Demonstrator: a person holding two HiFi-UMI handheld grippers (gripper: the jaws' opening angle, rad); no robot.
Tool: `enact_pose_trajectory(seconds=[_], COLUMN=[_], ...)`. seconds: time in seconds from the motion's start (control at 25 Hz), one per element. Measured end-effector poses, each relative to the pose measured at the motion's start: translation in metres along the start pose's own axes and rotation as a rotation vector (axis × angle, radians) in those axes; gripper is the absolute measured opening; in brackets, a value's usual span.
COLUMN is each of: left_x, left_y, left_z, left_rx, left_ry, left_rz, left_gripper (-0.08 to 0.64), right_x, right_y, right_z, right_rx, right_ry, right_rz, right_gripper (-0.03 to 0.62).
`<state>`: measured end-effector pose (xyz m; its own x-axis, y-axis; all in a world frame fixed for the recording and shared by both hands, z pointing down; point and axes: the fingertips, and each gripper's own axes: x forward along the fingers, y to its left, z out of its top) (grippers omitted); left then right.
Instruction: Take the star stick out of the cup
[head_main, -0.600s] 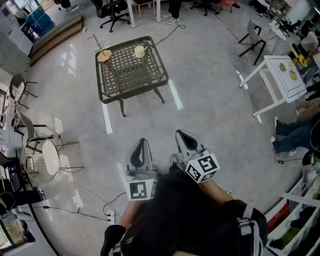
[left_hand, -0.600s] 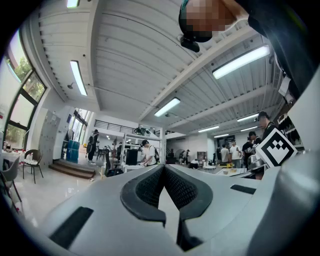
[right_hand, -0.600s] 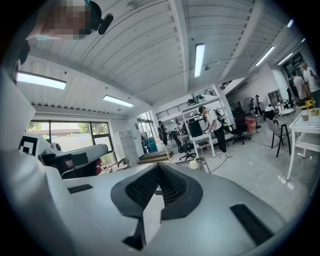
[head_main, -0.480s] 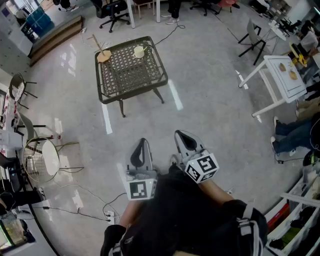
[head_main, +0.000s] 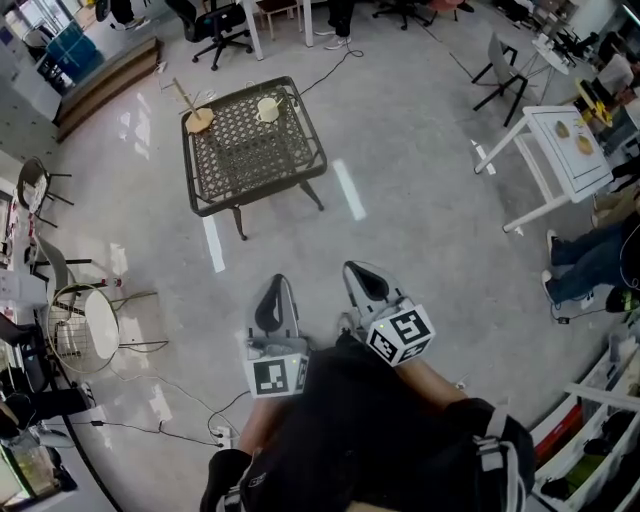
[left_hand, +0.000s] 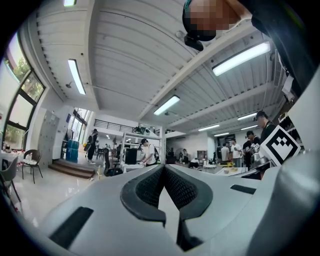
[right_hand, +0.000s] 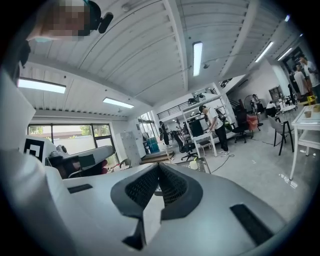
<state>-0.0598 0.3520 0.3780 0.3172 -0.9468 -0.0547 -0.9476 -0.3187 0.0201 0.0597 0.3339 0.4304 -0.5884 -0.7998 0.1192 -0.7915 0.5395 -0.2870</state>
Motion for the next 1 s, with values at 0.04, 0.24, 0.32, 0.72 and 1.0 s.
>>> enact_pose_trajectory(seconds=[0.04,0.24,0.32,0.72,1.0], left_x=[0.004,0.023,0.027,0.074,0.154], left_y=[-0.003,-0.023,-0.026,-0.010,0.034], left_z=[0.000,-0.004,-0.006,-0.022,-0.035], left_rx=[0.010,0.069,0.063,0.036,0.048], left_ry=[0.000,0.004,0.004,0.017,0.021], left_rz=[0.000,0.004,0.022,0.075,0.066], left_gripper=[0.015,0.015,0.015,0.015,0.015], right_x=[0.000,0.001,0.004,0.046,0.114], right_y=[-0.004,-0.030,-0.038,-0.075,-0.110], right_z=[0.001,0.006,0.006,0.009,0.027], right_rx=[-0.002,0.007,0.007,0.023,0.013], right_ry=[0.001,-0.003,-0.005,0.005,0.010], right_rz=[0.005,0.029,0.038,0.048,0.035], right_gripper=[0.009,0.009,0.009,0.009,0.009])
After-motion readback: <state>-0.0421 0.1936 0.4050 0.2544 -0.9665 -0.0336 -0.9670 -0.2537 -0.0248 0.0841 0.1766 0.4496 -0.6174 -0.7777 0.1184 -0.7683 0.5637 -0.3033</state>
